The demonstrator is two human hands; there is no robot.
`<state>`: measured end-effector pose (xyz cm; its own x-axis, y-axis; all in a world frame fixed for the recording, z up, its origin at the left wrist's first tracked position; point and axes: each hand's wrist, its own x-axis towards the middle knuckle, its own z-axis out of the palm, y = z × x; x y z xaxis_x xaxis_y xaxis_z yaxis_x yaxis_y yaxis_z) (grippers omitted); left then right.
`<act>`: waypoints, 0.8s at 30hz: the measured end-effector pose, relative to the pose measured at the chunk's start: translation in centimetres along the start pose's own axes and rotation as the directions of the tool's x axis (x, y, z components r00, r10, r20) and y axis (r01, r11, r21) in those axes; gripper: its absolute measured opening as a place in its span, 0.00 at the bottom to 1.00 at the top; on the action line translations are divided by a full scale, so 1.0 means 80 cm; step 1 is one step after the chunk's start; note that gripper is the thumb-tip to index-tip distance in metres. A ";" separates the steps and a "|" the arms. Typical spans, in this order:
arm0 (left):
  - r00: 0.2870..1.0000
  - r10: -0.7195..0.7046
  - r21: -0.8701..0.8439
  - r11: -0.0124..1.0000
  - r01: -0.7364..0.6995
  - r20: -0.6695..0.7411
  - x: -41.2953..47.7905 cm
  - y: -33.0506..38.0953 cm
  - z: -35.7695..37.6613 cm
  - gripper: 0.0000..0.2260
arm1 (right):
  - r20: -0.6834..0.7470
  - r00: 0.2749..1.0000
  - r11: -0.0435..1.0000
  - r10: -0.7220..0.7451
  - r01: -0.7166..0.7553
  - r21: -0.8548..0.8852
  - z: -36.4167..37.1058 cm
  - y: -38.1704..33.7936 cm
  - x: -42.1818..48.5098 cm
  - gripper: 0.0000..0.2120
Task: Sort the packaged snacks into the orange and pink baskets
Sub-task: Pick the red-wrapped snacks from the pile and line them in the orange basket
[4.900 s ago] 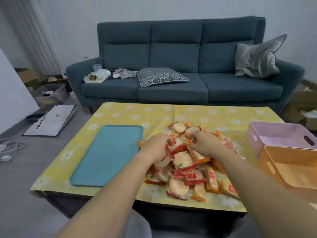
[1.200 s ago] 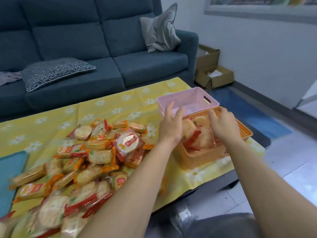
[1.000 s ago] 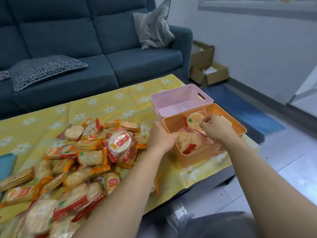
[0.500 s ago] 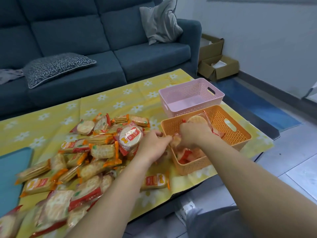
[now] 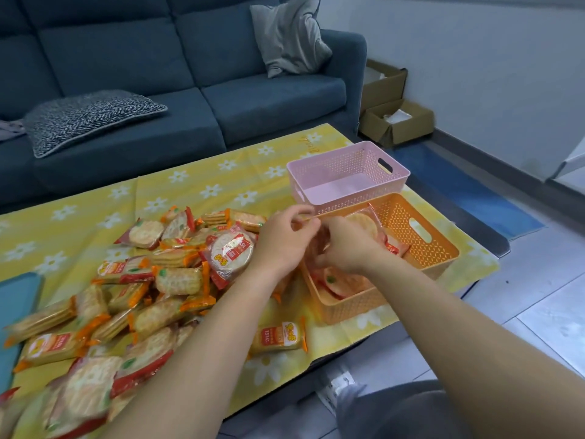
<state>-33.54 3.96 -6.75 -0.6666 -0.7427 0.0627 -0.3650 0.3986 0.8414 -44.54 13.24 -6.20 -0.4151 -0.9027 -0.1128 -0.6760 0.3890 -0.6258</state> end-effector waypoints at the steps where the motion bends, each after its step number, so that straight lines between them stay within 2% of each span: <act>1: 0.999 0.043 0.126 0.991 -0.045 0.022 0.001 -0.002 0.000 0.08 | 0.036 0.999 0.999 -0.015 0.016 -0.027 -0.004 0.004 0.000 0.12; 4: 0.995 0.085 0.447 0.889 -0.099 0.050 0.004 -0.010 0.001 0.08 | -0.025 0.999 0.990 -0.022 0.018 -0.136 -0.019 0.023 0.003 0.12; 6: 0.998 0.059 0.498 0.865 -0.068 0.033 0.001 -0.012 -0.001 0.09 | -0.060 0.998 0.967 0.004 -0.019 -0.253 -0.023 0.030 0.002 0.17; 9: 0.995 0.061 0.585 0.805 -0.093 0.075 -0.007 -0.007 -0.002 0.15 | 0.075 0.989 0.888 0.125 -0.078 -0.452 -0.017 0.030 0.000 0.29; 12: 0.985 0.043 0.649 0.748 -0.143 0.167 -0.013 0.000 -0.007 0.18 | 0.083 0.982 0.837 0.168 -0.098 -0.539 -0.013 0.028 -0.002 0.29; 15: 0.968 -0.067 0.635 0.765 -0.106 0.243 -0.011 0.007 -0.012 0.21 | 0.090 0.979 0.843 0.185 -0.111 -0.526 -0.020 0.025 -0.004 0.21; 18: 0.945 -0.128 0.647 0.755 -0.104 0.301 -0.007 0.015 -0.010 0.24 | 0.115 0.973 0.895 0.200 -0.134 -0.425 -0.034 0.022 -0.008 0.11; 21: 0.948 -0.109 0.648 0.752 -0.118 0.299 -0.003 0.020 -0.007 0.22 | 0.086 0.974 0.932 0.212 -0.174 -0.319 -0.045 0.023 -0.015 0.08; 24: 0.975 -0.013 0.669 0.730 -0.143 0.222 -0.006 0.024 -0.005 0.15 | 0.027 0.976 0.958 0.217 -0.207 -0.198 -0.048 0.024 -0.016 0.07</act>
<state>-33.62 4.86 -4.97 -0.7897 -0.6096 -0.0688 -0.6056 0.7567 0.2463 -47.63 15.82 -4.28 -0.5354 -0.8016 -0.2661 -0.6821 0.5961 -0.4235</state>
